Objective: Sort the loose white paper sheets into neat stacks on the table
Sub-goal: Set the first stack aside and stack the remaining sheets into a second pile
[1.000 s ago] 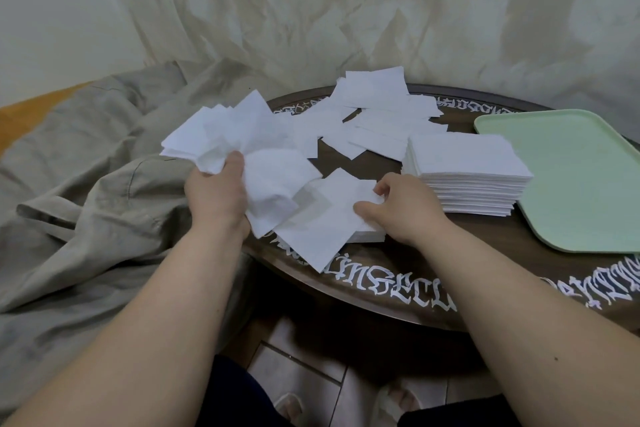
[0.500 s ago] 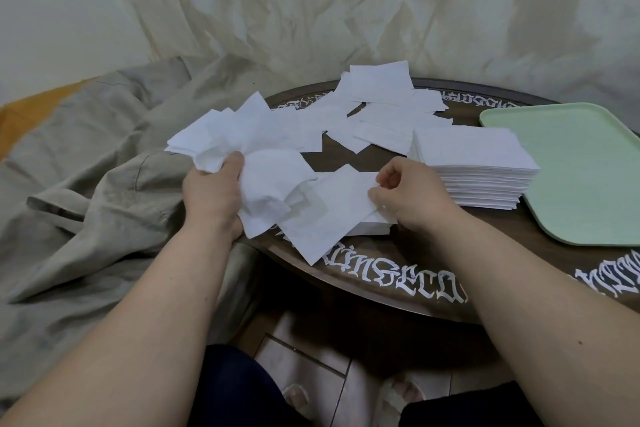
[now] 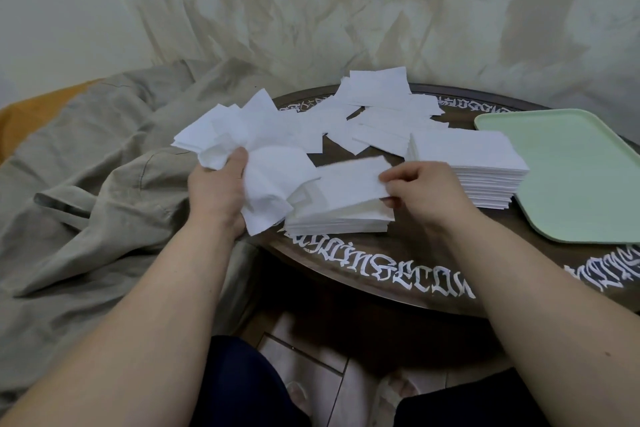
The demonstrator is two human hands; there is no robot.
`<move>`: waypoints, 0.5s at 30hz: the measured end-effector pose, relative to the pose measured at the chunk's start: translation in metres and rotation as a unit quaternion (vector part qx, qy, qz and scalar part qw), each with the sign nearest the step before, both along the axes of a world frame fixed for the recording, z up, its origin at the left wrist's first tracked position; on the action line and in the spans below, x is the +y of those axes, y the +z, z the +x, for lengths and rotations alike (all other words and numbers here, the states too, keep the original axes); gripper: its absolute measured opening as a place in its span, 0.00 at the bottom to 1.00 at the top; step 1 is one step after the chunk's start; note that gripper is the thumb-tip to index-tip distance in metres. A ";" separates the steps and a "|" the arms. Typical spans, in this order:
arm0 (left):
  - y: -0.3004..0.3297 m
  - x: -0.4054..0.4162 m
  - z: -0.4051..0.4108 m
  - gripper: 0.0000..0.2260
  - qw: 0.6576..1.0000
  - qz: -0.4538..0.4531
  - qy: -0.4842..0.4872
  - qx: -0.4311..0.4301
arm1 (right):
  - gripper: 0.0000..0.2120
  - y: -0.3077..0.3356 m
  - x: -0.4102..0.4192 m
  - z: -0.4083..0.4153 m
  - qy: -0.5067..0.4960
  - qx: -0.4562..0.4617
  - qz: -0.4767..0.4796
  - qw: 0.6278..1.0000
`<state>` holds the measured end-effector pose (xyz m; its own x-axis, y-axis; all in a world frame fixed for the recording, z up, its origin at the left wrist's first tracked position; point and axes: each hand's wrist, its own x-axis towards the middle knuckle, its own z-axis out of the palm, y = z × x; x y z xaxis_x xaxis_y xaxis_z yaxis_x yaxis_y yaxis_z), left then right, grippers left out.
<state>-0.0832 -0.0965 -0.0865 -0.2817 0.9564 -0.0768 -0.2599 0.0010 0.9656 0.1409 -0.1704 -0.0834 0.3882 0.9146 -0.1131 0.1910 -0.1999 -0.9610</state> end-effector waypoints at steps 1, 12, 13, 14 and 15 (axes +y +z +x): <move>-0.001 0.000 0.000 0.03 1.000 -0.002 -0.004 0.003 | 0.10 -0.004 -0.002 0.002 0.013 -0.024 -0.030 0.999; 0.005 -0.020 0.019 0.04 0.963 0.032 -0.178 0.198 | 0.15 0.021 0.003 -0.017 0.014 -0.097 0.052 0.994; 0.006 -0.022 0.021 0.04 0.957 0.034 -0.190 0.216 | 0.11 0.021 0.004 -0.020 0.028 -0.047 0.068 0.996; 0.006 -0.023 0.023 0.04 0.952 0.033 -0.200 0.228 | 0.09 0.021 0.006 -0.021 0.035 -0.025 0.084 0.996; 0.005 -0.022 0.024 0.05 0.950 0.029 -0.206 0.233 | 0.07 0.020 0.009 -0.020 0.035 -0.019 0.099 0.994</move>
<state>-0.0589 -0.1186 -0.0811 0.1276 0.9916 0.0211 0.2074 -0.0475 0.9771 0.1206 -0.1613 -0.0634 0.3228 0.9426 0.0859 0.2353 0.0080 -0.9719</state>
